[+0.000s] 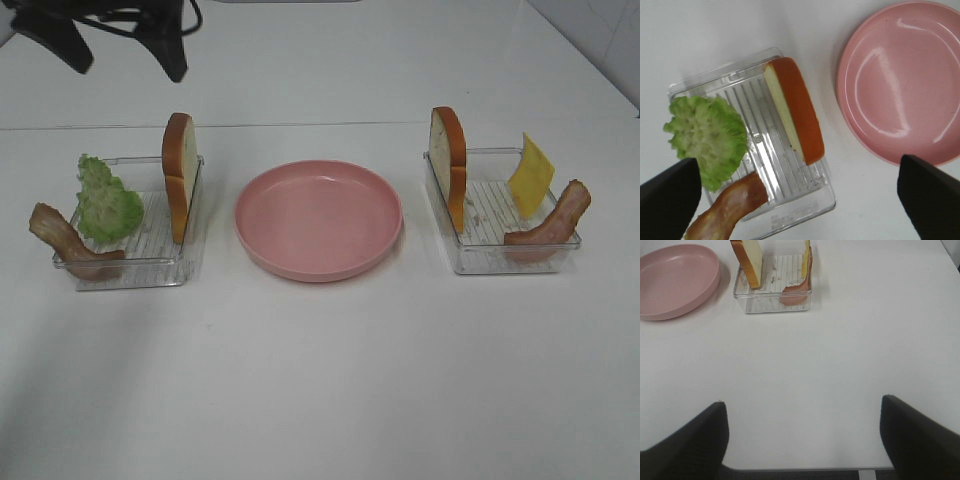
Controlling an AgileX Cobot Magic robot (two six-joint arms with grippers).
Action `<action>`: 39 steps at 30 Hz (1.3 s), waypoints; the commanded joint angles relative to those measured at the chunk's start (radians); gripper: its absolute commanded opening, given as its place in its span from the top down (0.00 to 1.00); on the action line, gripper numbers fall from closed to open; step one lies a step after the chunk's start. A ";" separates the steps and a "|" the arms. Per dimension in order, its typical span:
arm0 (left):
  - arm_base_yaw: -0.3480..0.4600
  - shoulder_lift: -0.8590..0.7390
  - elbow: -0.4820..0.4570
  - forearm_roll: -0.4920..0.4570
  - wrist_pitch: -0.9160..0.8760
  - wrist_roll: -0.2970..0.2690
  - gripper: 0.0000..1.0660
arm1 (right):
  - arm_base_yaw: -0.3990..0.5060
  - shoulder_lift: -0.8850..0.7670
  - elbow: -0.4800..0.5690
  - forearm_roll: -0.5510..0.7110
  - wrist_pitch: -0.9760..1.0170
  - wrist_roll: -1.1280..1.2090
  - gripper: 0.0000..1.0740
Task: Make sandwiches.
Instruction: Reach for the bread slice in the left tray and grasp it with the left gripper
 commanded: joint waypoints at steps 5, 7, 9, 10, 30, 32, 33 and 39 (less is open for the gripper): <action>-0.042 0.123 -0.078 0.027 0.100 -0.049 0.06 | 0.002 -0.031 0.004 0.004 -0.008 -0.008 0.26; -0.042 0.135 -0.080 0.028 0.100 -0.053 0.06 | 0.002 -0.031 0.004 0.004 -0.008 -0.008 0.26; -0.042 0.154 -0.080 0.040 0.100 -0.061 0.06 | 0.002 -0.031 0.004 0.004 -0.008 -0.008 0.26; -0.042 0.174 -0.080 0.059 0.100 -0.072 0.06 | 0.002 -0.031 0.004 0.004 -0.008 -0.008 0.26; -0.039 0.291 -0.094 0.106 0.058 -0.080 0.06 | 0.002 -0.031 0.004 0.004 -0.008 -0.008 0.26; -0.039 0.294 -0.094 0.109 0.061 -0.080 0.06 | 0.002 -0.031 0.004 0.004 -0.008 -0.008 0.26; -0.039 0.294 -0.094 0.111 0.063 -0.080 0.06 | 0.002 -0.031 0.004 0.004 -0.008 -0.008 0.26; -0.039 0.294 -0.094 0.113 0.069 -0.069 0.24 | 0.002 -0.031 0.004 0.004 -0.008 -0.008 0.26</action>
